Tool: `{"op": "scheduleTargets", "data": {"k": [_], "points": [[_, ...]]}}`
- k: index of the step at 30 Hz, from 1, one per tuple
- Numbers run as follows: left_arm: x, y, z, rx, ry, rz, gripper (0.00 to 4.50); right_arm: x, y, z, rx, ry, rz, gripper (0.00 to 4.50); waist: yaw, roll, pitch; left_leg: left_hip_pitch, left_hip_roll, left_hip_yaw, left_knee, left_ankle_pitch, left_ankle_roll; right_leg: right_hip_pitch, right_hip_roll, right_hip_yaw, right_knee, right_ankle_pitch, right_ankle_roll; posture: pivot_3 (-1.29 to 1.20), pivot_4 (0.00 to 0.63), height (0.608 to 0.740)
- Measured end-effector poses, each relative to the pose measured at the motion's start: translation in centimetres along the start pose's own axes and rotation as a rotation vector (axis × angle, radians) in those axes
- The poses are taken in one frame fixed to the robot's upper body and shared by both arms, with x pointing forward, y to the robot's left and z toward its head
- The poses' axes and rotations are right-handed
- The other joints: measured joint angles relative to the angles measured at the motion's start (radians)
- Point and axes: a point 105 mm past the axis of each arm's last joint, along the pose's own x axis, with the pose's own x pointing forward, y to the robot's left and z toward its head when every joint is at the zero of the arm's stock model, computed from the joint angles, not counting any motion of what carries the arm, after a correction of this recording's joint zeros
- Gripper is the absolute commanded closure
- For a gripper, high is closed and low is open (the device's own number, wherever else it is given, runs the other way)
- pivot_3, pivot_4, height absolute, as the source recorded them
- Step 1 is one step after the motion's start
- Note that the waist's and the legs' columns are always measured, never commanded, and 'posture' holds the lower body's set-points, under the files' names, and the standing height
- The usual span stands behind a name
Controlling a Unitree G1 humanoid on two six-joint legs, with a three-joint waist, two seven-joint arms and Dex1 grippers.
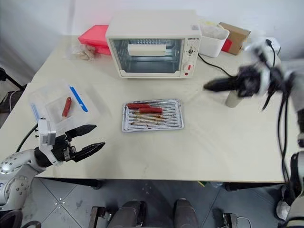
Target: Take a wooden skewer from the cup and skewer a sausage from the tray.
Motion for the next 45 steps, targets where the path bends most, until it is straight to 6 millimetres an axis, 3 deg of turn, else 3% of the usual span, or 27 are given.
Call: {"op": "scheduleTargets", "data": {"k": [5, 13, 18, 24, 34, 38, 45], "points": [[0.6, -0.1, 1.1, 0.024, -0.039, -0.024, 0.00, 3.1, 2.4, -1.3, 0.176, -0.181, 0.184, 4.47, 0.002, -0.001, -0.001, 0.000, 0.000, -0.001, 0.001, 0.000, 0.000, 0.001, 0.000, -0.002, 0.000, 0.000, 0.000, 0.00, 0.150, 0.740], [4.3, -3.2, 4.0, -0.026, -0.207, -0.183, 0.00, 5.5, 2.5, -0.3, 0.344, -0.460, 0.210, 4.47, 0.012, -0.001, -0.001, 0.000, -0.002, -0.001, 0.004, 0.000, 0.001, 0.001, 0.000, -0.002, 0.003, 0.000, 0.000, 0.00, 0.150, 0.740], [6.5, -3.5, 5.5, -0.052, -0.298, -0.191, 0.00, 6.8, 2.5, -1.0, 0.397, -0.475, 0.199, 4.47, 0.015, -0.002, -0.001, -0.001, -0.003, -0.001, 0.007, -0.001, 0.002, 0.001, 0.002, -0.001, 0.004, 0.000, 0.001, 0.00, 0.150, 0.740], [7.5, -4.1, 4.8, -0.111, -0.268, -0.249, 0.00, 7.4, 3.0, -0.6, 0.389, -0.491, 0.209, 4.47, 0.012, -0.002, -0.001, 0.000, -0.002, 0.000, 0.007, -0.001, 0.002, 0.001, 0.004, -0.001, 0.004, 0.000, 0.001, 0.00, 0.150, 0.740], [8.2, -4.9, 5.6, -0.124, -0.285, -0.318, 0.00, 8.2, 3.4, -2.1, 0.424, -0.438, 0.221, 4.47, 0.014, -0.002, -0.001, -0.001, -0.003, -0.001, 0.007, -0.001, 0.003, 0.001, 0.004, 0.000, 0.004, 0.000, 0.001, 0.00, 0.150, 0.740], [8.4, -5.7, 5.9, -0.128, -0.283, -0.356, 0.81, 8.2, 3.2, -2.7, 0.434, -0.425, 0.203, 4.50, 0.014, -0.002, -0.001, 0.000, -0.002, 0.000, 0.007, -0.001, 0.003, 0.001, 0.004, 0.000, 0.004, 0.000, 0.001, 0.00, 0.150, 0.740], [8.4, -5.9, 5.6, -0.144, -0.280, -0.364, 2.93, 8.3, 3.0, -3.0, 0.434, -0.412, 0.185, 4.50, 0.013, -0.002, -0.001, 0.000, -0.002, 0.000, 0.007, -0.001, 0.003, 0.001, 0.004, 0.000, 0.003, 0.000, 0.001, 0.00, 0.150, 0.740]]}}
